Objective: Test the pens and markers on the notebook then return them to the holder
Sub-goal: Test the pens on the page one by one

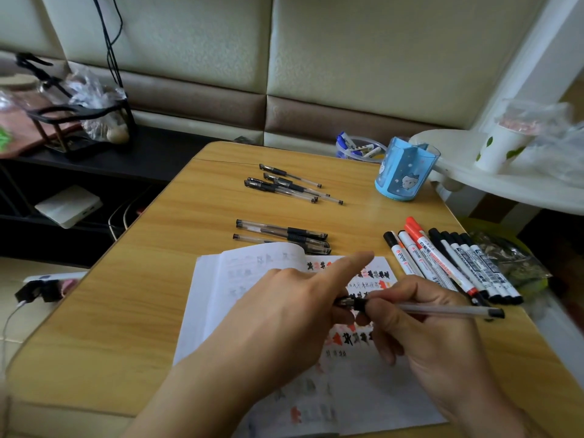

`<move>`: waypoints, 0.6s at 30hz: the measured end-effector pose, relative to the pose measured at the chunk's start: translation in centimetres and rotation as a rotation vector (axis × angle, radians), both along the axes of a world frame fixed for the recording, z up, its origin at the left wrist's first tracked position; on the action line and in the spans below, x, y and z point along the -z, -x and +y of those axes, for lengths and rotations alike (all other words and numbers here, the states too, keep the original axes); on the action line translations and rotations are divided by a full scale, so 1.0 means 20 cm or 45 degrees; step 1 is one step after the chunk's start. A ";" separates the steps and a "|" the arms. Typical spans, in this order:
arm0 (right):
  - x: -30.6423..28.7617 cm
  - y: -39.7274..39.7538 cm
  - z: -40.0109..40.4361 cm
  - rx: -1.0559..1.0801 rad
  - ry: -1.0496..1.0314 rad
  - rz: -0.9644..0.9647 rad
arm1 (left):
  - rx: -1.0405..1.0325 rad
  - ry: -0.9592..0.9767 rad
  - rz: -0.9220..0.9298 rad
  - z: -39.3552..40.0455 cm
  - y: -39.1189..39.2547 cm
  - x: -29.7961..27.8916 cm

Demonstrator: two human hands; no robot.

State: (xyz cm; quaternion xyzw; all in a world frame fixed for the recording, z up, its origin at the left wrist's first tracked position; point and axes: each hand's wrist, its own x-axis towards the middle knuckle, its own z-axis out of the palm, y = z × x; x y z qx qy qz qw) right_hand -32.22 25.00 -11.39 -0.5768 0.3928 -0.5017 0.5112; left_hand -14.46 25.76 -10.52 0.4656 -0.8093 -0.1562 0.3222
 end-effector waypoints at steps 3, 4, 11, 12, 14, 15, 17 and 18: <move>0.00 0.00 0.01 -0.005 0.023 0.048 | 0.027 -0.020 -0.016 0.00 -0.02 0.00; 0.00 0.00 0.00 -0.020 0.022 0.072 | 0.032 -0.035 -0.025 0.00 -0.02 0.00; -0.11 -0.09 -0.12 0.054 0.084 0.038 | -0.160 -0.221 0.301 0.00 0.01 -0.05; -0.15 -0.11 -0.19 0.054 0.139 0.115 | -0.243 -0.232 0.278 -0.01 0.01 -0.04; -0.25 -0.17 -0.37 0.018 0.261 0.455 | -0.381 -0.268 0.183 -0.02 -0.02 -0.01; -0.29 -0.20 -0.47 -0.013 0.341 0.716 | -0.421 -0.294 0.110 -0.02 -0.03 0.01; -0.30 -0.26 -0.66 -0.098 0.512 1.316 | -0.439 -0.328 -0.014 -0.03 -0.04 0.01; -0.28 -0.30 -0.74 -0.132 0.577 1.568 | -0.435 -0.339 -0.047 -0.04 -0.04 0.01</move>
